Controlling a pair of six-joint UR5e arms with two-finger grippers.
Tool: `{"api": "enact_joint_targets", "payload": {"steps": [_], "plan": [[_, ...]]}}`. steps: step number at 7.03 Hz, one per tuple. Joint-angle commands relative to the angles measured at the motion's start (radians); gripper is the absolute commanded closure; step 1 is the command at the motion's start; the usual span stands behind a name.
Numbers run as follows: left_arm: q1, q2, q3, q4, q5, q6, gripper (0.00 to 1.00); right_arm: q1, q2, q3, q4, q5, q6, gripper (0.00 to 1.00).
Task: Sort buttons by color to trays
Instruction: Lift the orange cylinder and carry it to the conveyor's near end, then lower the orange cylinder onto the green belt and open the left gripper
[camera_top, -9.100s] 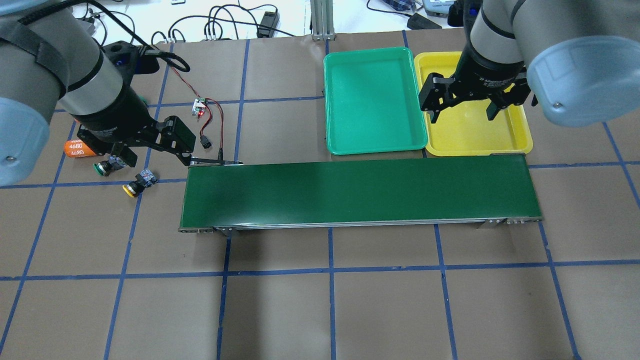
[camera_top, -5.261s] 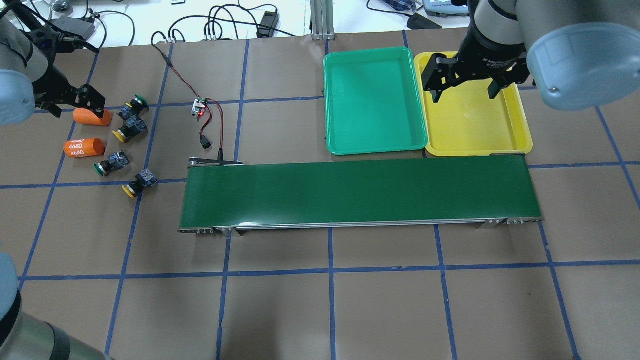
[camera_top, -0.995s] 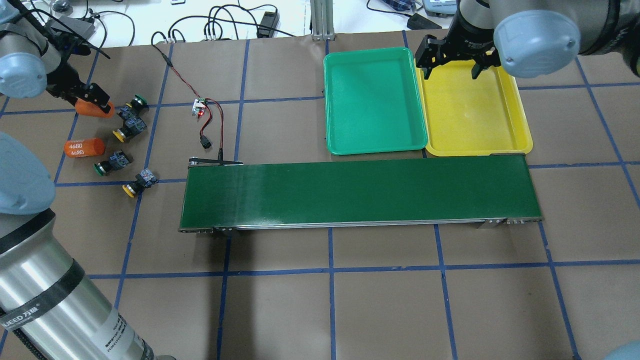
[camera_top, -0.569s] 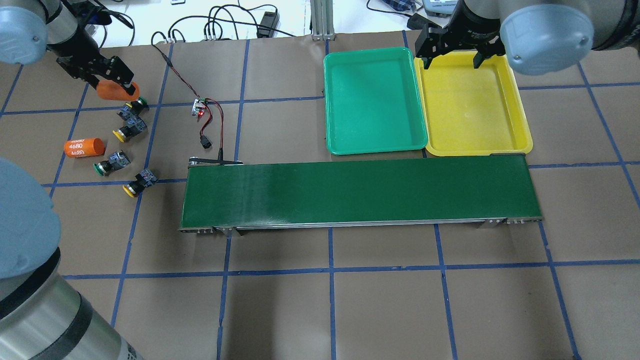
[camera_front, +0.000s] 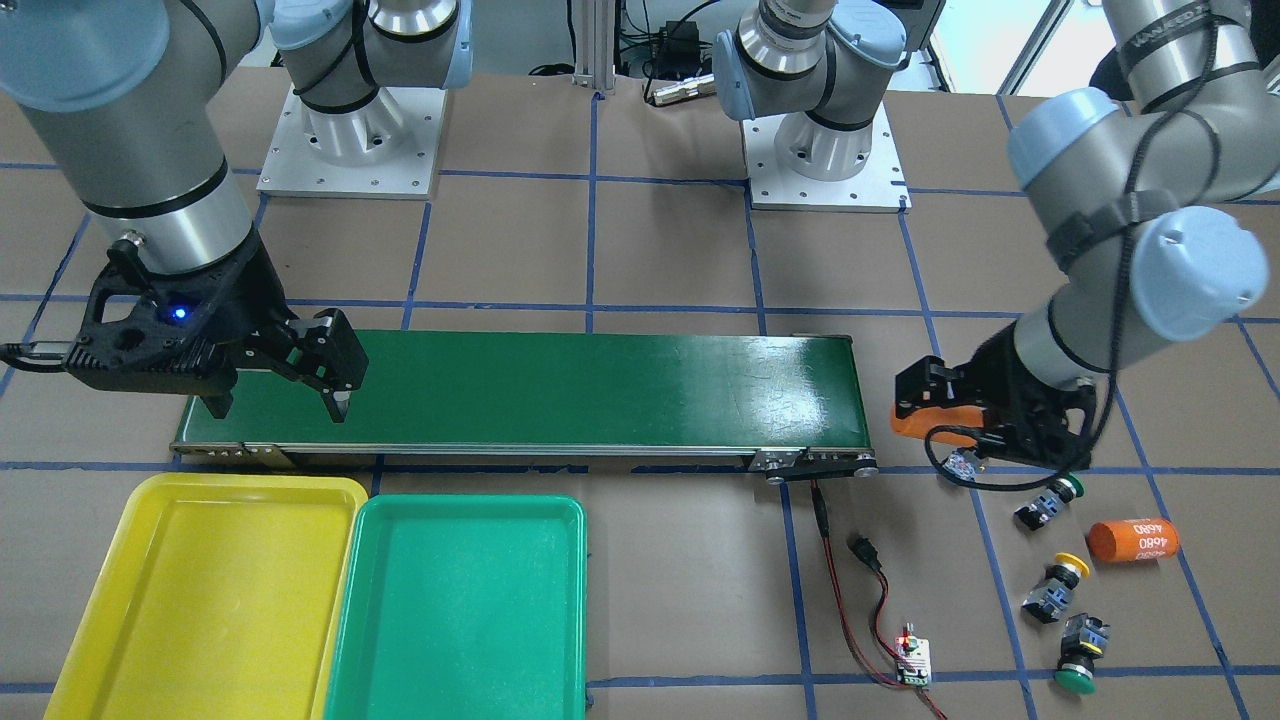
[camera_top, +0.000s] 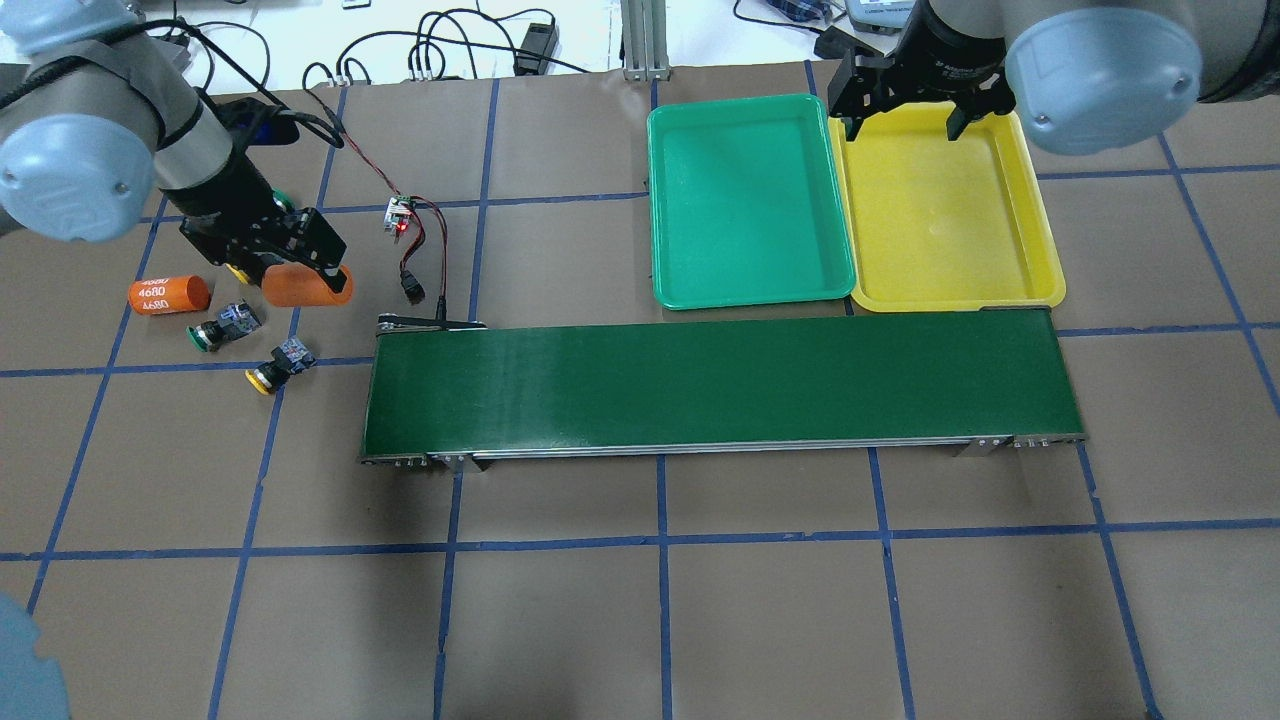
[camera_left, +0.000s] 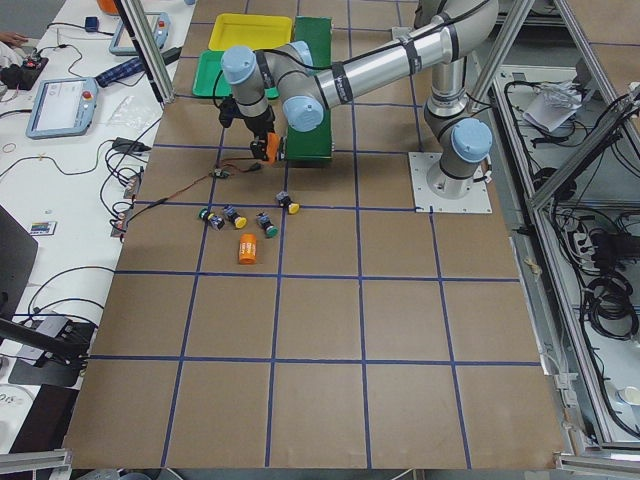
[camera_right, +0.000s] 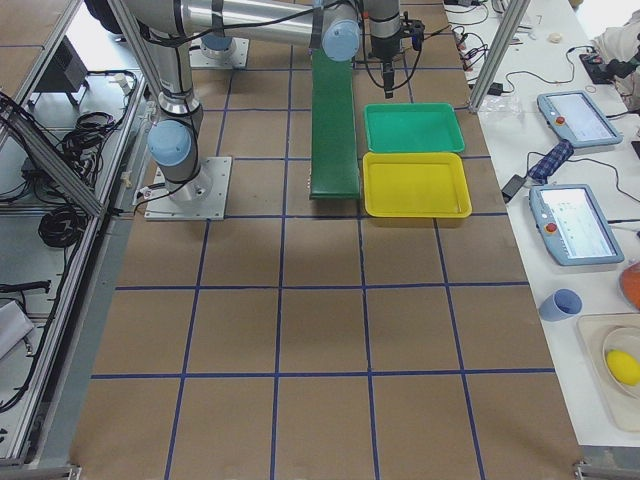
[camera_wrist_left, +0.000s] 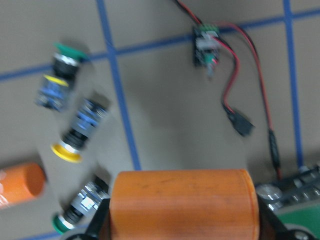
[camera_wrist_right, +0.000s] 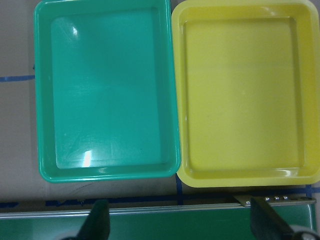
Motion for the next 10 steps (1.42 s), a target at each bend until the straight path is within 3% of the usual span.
{"api": "enact_joint_targets", "payload": {"steps": [1, 3, 5, 6, 7, 10], "plan": [[-0.105, 0.041, -0.192, 0.201, 0.007, -0.108, 1.00, 0.006, -0.071, 0.003, 0.058, 0.010, -0.004, 0.00], [-0.142, 0.067, -0.243, 0.227, 0.028, -0.160, 1.00, 0.022, -0.108, 0.011, 0.146, 0.009, -0.007, 0.00], [-0.144, 0.089, -0.266, 0.215, 0.071, -0.159, 1.00, 0.033, -0.111, 0.044, 0.149, -0.005, -0.010, 0.00], [-0.147, 0.093, -0.283, 0.215, 0.068, -0.159, 0.28, 0.033, -0.111, 0.051, 0.148, -0.005, -0.008, 0.00], [-0.148, 0.095, -0.289, 0.223, 0.067, -0.159, 0.01, 0.033, -0.108, 0.051, 0.149, -0.006, -0.007, 0.00], [-0.152, 0.154, -0.271, 0.214, 0.062, -0.159, 0.00, 0.029, -0.108, 0.048, 0.184, -0.005, -0.007, 0.00]]}}
